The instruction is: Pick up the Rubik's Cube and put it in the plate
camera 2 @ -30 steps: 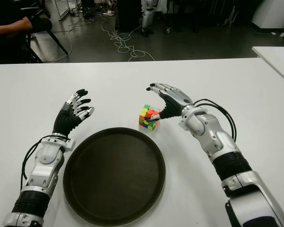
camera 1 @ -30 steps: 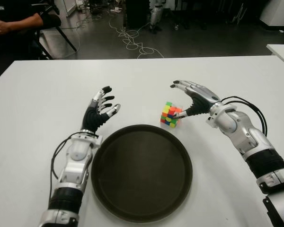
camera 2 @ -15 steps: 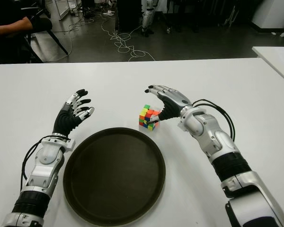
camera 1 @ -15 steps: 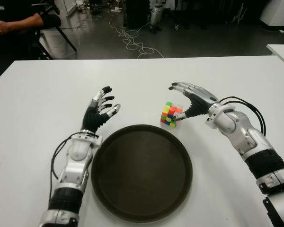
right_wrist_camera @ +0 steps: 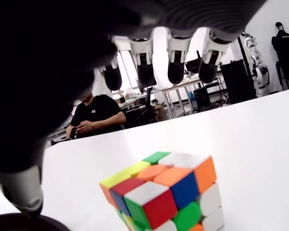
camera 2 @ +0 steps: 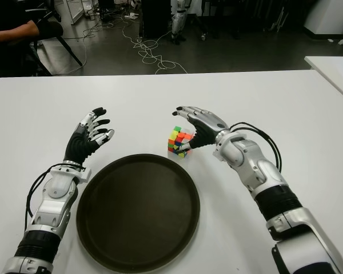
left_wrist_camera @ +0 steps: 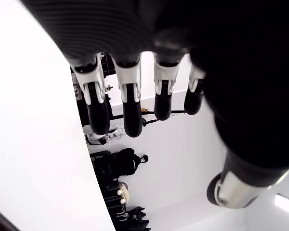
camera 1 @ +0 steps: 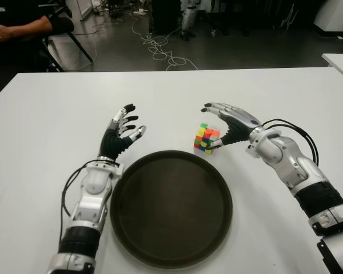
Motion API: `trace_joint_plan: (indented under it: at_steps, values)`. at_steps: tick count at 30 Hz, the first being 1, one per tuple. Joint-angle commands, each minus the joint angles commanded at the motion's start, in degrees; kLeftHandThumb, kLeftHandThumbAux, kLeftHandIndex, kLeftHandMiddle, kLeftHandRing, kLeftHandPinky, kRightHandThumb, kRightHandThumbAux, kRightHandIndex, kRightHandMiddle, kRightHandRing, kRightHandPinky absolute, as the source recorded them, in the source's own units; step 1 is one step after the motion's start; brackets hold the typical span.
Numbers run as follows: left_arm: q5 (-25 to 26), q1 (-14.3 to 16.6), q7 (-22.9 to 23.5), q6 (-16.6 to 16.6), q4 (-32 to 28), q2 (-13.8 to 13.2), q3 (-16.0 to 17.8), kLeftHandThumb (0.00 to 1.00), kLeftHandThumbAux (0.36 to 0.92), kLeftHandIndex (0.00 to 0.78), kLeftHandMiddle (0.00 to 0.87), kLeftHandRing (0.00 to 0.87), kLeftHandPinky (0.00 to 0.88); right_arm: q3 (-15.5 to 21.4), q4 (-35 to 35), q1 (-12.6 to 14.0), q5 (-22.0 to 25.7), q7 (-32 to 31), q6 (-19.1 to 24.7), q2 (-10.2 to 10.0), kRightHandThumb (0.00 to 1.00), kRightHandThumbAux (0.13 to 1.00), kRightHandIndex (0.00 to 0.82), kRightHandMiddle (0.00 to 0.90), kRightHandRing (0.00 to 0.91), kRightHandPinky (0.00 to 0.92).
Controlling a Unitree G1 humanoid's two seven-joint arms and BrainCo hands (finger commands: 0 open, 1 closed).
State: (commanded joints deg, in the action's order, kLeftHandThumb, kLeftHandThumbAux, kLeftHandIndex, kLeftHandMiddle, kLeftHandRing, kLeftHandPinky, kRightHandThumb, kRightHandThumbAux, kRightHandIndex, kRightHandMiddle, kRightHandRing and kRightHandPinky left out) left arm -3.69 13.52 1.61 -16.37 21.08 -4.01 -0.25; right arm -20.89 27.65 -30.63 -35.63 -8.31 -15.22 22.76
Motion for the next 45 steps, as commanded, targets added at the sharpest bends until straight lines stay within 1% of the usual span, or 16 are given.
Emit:
trace_joint_plan:
  at_steps: [9,11,13,20,31,38,45]
  values:
    - [-0.3,0.1,-0.5,-0.3,0.4,0.1,0.0,0.166,0.701,0.101,0.141,0.174,0.221,-1.0,3.2,-0.3,-0.6,2.5,-0.4,-1.0,0.0,0.661,0.011,0.027,0.041,0.061]
    - [-0.4,0.2,-0.4,-0.3,0.4,-0.1,-0.1,0.159,0.703,0.1,0.14,0.174,0.224,-1.8,6.4,-1.2,-1.3,4.0,-0.6,-2.0,0.0,0.662,0.018,0.031,0.043,0.064]
    - [-0.4,0.2,-0.4,-0.4,0.5,-0.1,-0.1,0.155,0.705,0.099,0.14,0.174,0.226,-2.3,8.0,-1.7,-1.5,4.9,-0.9,-2.3,0.0,0.663,0.022,0.034,0.045,0.066]
    - [-0.7,0.3,-0.5,-0.6,0.7,-0.3,-0.2,0.149,0.708,0.098,0.139,0.172,0.224,-3.0,10.0,-2.3,-2.0,5.6,-0.7,-2.8,0.0,0.655,0.027,0.033,0.051,0.072]
    - [-1.0,0.3,-0.6,-0.7,0.6,-0.5,-0.4,0.148,0.702,0.1,0.135,0.171,0.227,-3.7,11.1,-2.7,-2.3,6.0,-0.2,-3.2,0.0,0.65,0.033,0.039,0.065,0.088]
    - [-0.5,0.3,-0.2,-0.3,0.5,-0.4,-0.3,0.152,0.704,0.098,0.134,0.171,0.226,-4.0,13.2,-3.1,-2.4,7.4,-0.6,-3.8,0.0,0.638,0.038,0.049,0.075,0.097]
    - [-0.1,0.3,-0.1,-0.1,0.4,-0.3,-0.2,0.157,0.691,0.104,0.145,0.181,0.234,-4.3,14.0,-3.4,-2.4,8.0,-0.8,-4.0,0.0,0.651,0.046,0.052,0.084,0.115]
